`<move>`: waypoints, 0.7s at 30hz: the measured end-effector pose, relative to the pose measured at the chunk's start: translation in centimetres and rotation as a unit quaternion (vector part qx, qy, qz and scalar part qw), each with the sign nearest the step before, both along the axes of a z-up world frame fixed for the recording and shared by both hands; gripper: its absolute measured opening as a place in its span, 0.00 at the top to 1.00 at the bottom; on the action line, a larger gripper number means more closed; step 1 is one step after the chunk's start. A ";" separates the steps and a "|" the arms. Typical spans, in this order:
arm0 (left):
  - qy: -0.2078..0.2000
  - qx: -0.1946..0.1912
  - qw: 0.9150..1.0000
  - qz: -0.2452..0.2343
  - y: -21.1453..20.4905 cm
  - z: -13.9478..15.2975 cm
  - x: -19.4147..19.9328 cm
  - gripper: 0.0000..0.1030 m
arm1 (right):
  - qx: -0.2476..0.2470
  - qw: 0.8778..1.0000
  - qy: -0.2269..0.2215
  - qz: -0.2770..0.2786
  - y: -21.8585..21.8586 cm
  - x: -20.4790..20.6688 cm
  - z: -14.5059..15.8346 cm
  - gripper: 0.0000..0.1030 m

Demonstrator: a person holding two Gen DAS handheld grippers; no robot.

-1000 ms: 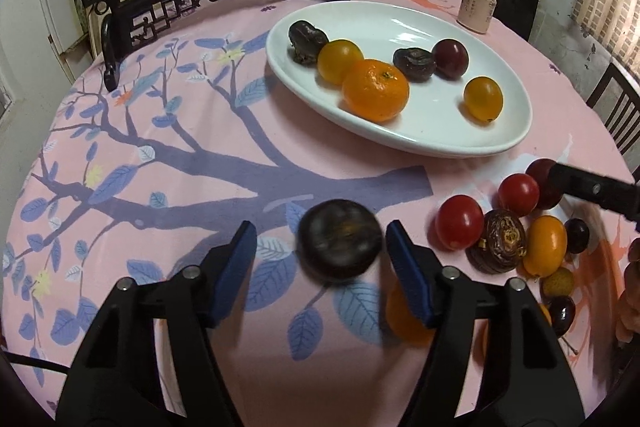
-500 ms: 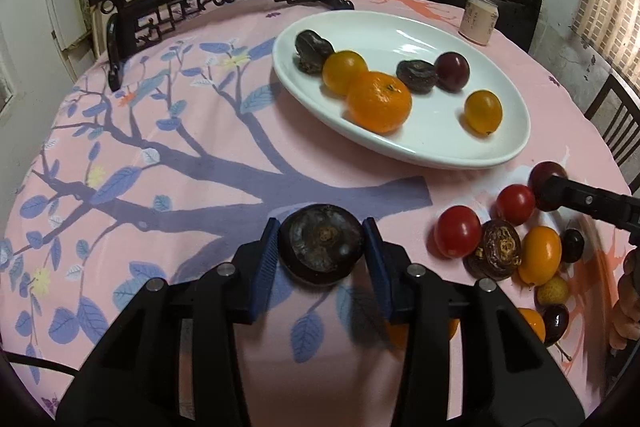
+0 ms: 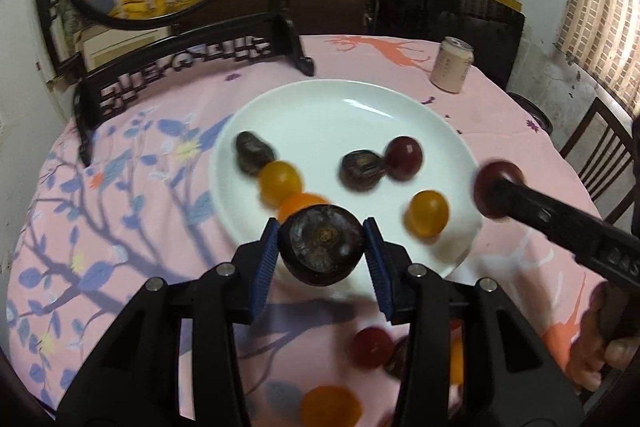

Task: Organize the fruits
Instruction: 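Drop both held fruits into the white plate and open both tools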

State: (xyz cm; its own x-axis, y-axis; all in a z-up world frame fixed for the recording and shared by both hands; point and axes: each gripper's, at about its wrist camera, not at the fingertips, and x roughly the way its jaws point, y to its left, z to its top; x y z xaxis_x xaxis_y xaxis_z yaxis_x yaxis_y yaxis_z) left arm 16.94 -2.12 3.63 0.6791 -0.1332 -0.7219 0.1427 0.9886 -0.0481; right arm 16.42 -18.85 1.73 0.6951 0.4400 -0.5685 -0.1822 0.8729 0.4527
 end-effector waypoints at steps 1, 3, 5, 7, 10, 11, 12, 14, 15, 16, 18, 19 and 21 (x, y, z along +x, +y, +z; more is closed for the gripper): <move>-0.006 0.007 1.000 -0.001 -0.8 -0.3 0.3 0.45 | -0.004 1.000 -0.004 -0.002 0.1 0.4 -0.3 0.62; -0.017 0.025 1.000 -0.003 -1.4 -0.7 0.2 0.31 | 0.003 1.000 -0.007 0.000 -0.3 1.0 -1.2 0.42; -0.023 0.041 0.999 -0.005 -1.2 -0.7 0.0 0.30 | 0.015 1.000 -0.012 0.008 -0.9 0.8 -1.1 0.38; -0.019 0.016 1.000 0.007 0.0 -0.3 0.0 0.30 | 0.019 0.999 -0.029 0.004 -1.1 0.2 -0.5 0.39; -0.020 -0.007 1.000 0.015 1.3 0.1 -0.7 0.30 | 0.028 0.999 -0.033 0.008 -1.7 -1.1 -0.1 0.38; -0.024 0.000 1.000 0.018 1.4 0.1 -1.1 0.29 | 0.030 0.999 -0.028 0.007 -1.8 -1.4 -0.3 0.38; -0.027 0.007 0.999 0.020 1.5 0.1 -1.5 0.28 | 0.037 0.999 -0.017 0.007 -2.1 -1.8 -0.6 0.38; -0.036 0.016 0.999 0.026 2.1 0.1 -2.6 0.23 | 0.051 0.999 -0.001 0.009 -2.5 -2.4 -1.1 0.38; -0.036 0.015 0.999 0.029 2.4 0.1 -3.0 0.22 | 0.059 0.998 0.004 0.007 -2.8 -2.8 -1.3 0.38; -0.033 0.011 0.999 0.032 2.8 -0.2 -3.5 0.22 | 0.061 0.998 0.004 0.003 -3.1 -3.3 -1.5 0.38; -0.020 0.003 0.999 0.033 3.5 -0.8 -4.4 0.22 | 0.059 0.998 0.005 -0.007 -3.5 -4.2 -1.7 0.38; -0.012 0.003 0.999 0.036 4.0 -1.3 -5.0 0.22 | 0.059 0.998 0.007 -0.009 -3.7 -4.8 -1.9 0.38; -0.007 0.005 0.999 0.042 4.7 -1.9 -6.4 0.22 | 0.060 0.998 0.013 -0.010 -4.0 -5.7 -2.2 0.38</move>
State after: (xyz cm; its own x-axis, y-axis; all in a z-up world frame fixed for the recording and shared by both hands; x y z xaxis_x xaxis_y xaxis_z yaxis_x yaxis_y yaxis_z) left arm 10.49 2.55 1.76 0.6971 -0.0679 -0.7137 0.0600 0.9975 -0.0363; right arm 10.71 -22.88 -0.50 0.6906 0.4927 -0.5295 -0.1529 0.8150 0.5590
